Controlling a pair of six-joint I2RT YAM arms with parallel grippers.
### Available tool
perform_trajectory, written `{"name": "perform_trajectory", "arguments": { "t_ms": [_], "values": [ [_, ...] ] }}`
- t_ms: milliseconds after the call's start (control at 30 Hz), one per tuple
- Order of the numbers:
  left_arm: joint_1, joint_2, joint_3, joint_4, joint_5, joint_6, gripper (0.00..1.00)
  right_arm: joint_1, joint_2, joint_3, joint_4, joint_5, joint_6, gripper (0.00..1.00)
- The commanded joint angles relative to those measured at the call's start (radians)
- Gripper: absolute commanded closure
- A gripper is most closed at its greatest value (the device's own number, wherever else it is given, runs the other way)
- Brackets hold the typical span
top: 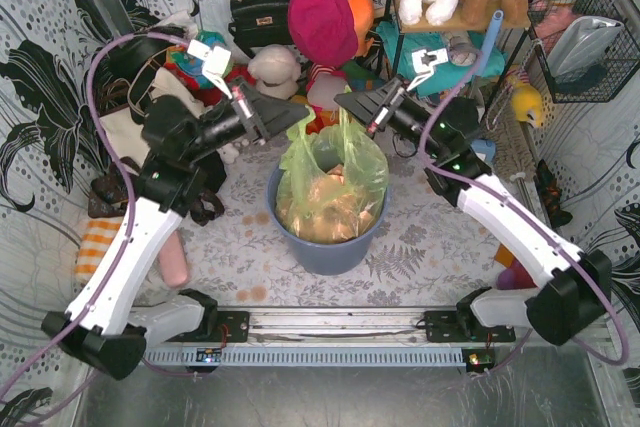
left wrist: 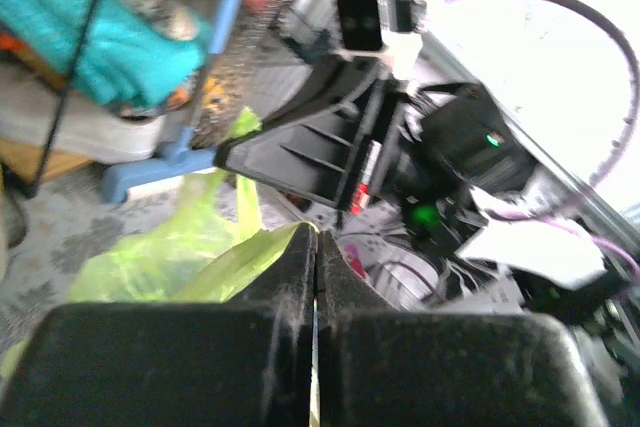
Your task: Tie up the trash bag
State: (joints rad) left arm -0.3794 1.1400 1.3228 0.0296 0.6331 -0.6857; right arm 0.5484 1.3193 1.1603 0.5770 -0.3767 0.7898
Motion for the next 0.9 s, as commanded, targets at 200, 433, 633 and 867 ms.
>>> {"name": "perform_trajectory", "arguments": {
  "t_ms": [200, 433, 633, 867],
  "values": [
    [0.002, -0.269, -0.169, 0.158, 0.234, -0.064, 1.0, 0.002, -0.318, -0.205, 0.067, -0.216, 0.032, 1.0],
    [0.003, -0.348, -0.187, -0.085, 0.078, 0.022, 0.58, 0.002, -0.387, -0.231, -0.058, -0.196, 0.019, 0.89],
    [0.002, -0.305, -0.149, -0.224, 0.031, 0.04, 0.24, 0.004, -0.361, -0.162, -0.183, -0.21, -0.01, 0.54],
    [0.002, -0.255, -0.128, -0.29, -0.028, 0.045, 0.2, 0.008, -0.32, -0.085, -0.31, -0.227, -0.045, 0.44]
  ]
}}
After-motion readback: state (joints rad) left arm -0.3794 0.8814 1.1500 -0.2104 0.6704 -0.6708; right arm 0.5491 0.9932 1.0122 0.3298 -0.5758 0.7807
